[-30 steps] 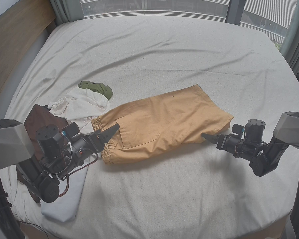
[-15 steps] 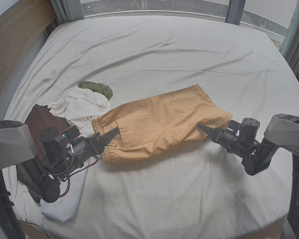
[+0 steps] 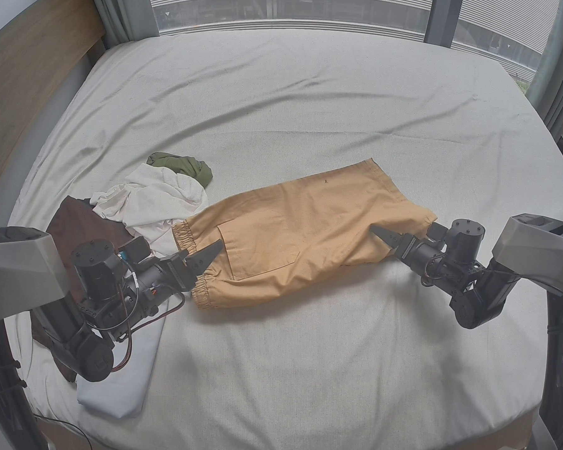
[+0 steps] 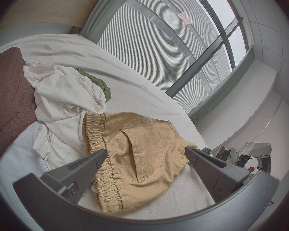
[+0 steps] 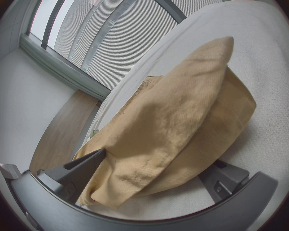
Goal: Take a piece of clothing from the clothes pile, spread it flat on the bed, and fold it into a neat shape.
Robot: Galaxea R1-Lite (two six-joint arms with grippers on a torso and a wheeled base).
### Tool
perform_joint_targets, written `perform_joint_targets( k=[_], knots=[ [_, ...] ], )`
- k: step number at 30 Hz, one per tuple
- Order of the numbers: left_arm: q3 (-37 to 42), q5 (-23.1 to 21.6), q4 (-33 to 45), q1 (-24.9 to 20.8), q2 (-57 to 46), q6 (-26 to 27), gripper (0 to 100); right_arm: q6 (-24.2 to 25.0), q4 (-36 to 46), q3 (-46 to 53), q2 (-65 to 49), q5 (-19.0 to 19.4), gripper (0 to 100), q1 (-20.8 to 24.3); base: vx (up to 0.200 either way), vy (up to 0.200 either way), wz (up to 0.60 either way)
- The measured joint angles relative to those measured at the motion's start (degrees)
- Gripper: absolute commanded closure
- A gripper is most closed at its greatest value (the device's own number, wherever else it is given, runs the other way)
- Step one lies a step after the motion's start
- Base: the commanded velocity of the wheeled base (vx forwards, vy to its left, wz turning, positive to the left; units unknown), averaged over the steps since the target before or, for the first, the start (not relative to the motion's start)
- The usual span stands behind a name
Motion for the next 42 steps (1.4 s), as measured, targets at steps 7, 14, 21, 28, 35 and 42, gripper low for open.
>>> perform_joint_targets(
  k=[7, 14, 21, 28, 35, 42],
  knots=[
    [0.02, 0.02, -0.02, 0.00, 0.00, 0.00, 0, 2.85, -0.10, -0.28, -0.13, -0.01, 0, -0.13, 0.000, 0.000, 0.00],
    [0.02, 0.02, 0.00, 0.00, 0.18, 0.00, 0, 3.13, -0.32, -1.57, 0.68, -0.17, 0, 0.11, 0.000, 0.000, 0.00],
    [0.00, 0.02, 0.00, -0.02, 0.52, 0.00, 0, 3.27, 0.04, -1.85, 1.10, -0.35, 100, 0.20, 0.000, 0.000, 0.00],
    [-0.06, 0.02, 0.00, 0.00, 0.71, -0.09, 0, 3.24, -0.18, -0.88, 1.07, -0.69, 100, 0.26, 0.000, 0.000, 0.00],
    [-0.13, 0.00, 0.00, 0.20, 0.96, -0.15, 0, 2.52, -2.67, 3.80, -0.83, -2.57, 100, 0.83, 0.000, 0.000, 0.00],
    [-0.24, -0.05, 0.02, 0.54, 1.60, -0.20, 0, -0.68, -5.44, 10.72, -3.04, -2.79, 100, 1.48, 0.000, 0.000, 0.00]
  ],
)
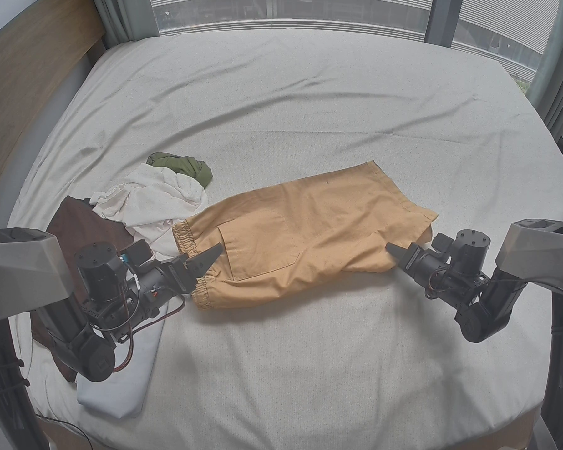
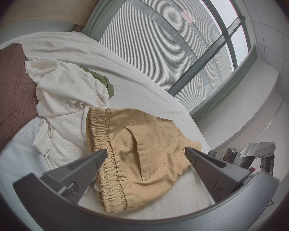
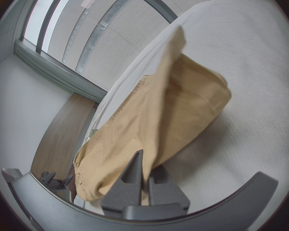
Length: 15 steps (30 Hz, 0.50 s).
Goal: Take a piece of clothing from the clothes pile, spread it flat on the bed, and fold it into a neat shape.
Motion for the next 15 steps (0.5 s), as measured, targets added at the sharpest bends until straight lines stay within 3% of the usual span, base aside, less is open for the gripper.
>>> perform_joint_targets(
  k=[13, 14, 15],
  knots=[
    [-0.26, -0.11, -0.02, 0.90, 1.33, 0.00, 0, -2.33, -4.47, 8.39, -2.47, -1.12, 100, 0.51, 0.000, 0.000, 0.00],
    [-0.26, -0.09, -0.02, 0.90, 1.35, 0.02, 0, -2.44, -4.24, 8.39, -2.49, -1.10, 0, 0.51, 0.000, 0.000, 0.00],
    [-0.26, -0.11, -0.02, 0.90, 1.38, 0.02, 0, -2.51, -3.95, 8.36, -2.47, -1.07, 0, 0.46, 0.000, 0.000, 0.00]
  ],
)
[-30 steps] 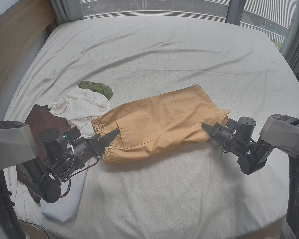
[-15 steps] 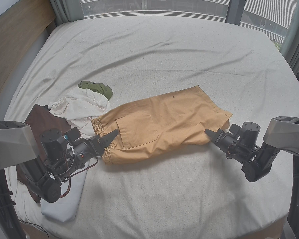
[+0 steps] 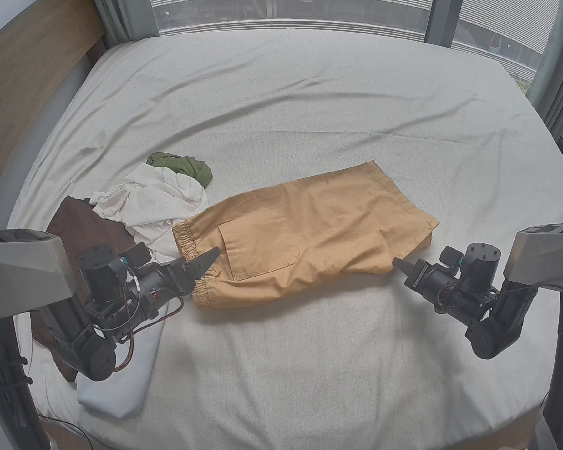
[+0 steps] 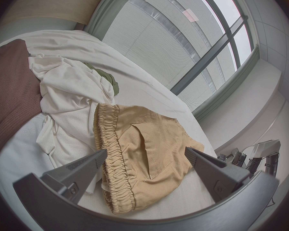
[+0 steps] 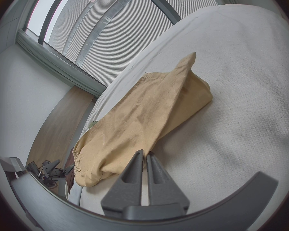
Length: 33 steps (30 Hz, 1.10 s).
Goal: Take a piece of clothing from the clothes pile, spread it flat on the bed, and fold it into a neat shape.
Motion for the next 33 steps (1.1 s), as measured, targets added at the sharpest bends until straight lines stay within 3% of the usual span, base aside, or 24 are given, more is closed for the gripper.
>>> perform_joint_targets(
  k=[14, 31, 32, 33],
  knots=[
    [-0.02, 0.00, 0.00, 0.05, 0.20, 0.00, 0, 0.51, 0.11, -3.06, 1.76, -0.05, 0, 0.06, 0.000, 0.000, 0.00],
    [-0.02, 0.00, 0.00, 0.16, 0.39, -0.02, 0, 4.51, 7.01, -21.44, 7.55, -0.30, 0, 2.39, 0.000, 0.000, 0.00],
    [-0.02, 0.02, 0.00, 0.16, 0.41, -0.02, 0, 4.51, 6.96, -21.89, 7.94, -0.71, 100, 2.50, 0.000, 0.000, 0.00],
    [-0.02, 0.00, 0.00, 0.16, 0.41, -0.02, 0, 4.53, 6.88, -22.20, 8.27, -1.29, 100, 2.58, 0.000, 0.000, 0.00]
  ],
)
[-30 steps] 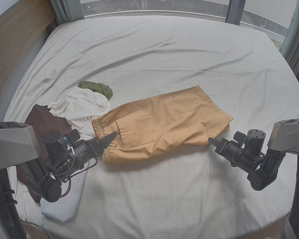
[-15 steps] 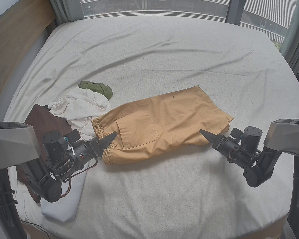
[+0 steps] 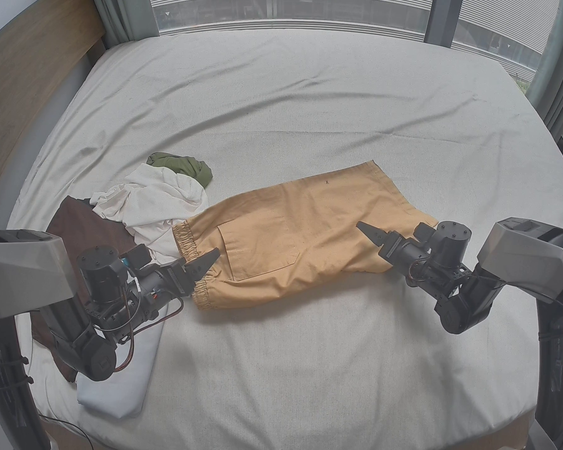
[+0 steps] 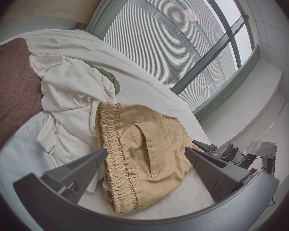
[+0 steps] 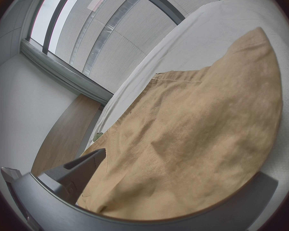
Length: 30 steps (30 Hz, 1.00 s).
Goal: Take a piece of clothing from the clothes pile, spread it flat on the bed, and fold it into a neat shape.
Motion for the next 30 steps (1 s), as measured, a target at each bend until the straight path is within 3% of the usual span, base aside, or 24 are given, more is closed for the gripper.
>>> perform_joint_targets(
  k=[12, 30],
  knots=[
    [0.09, 0.00, 0.00, -0.16, 0.02, -0.06, 0, -0.65, -0.50, 1.02, 1.05, -1.88, 100, 0.33, 0.000, 0.000, 0.00],
    [0.09, 0.00, 0.00, -0.05, 0.00, -0.06, 0, -10.36, -4.16, 18.75, -6.75, -3.04, 100, 0.96, 0.000, 0.000, 0.00]
  ],
)
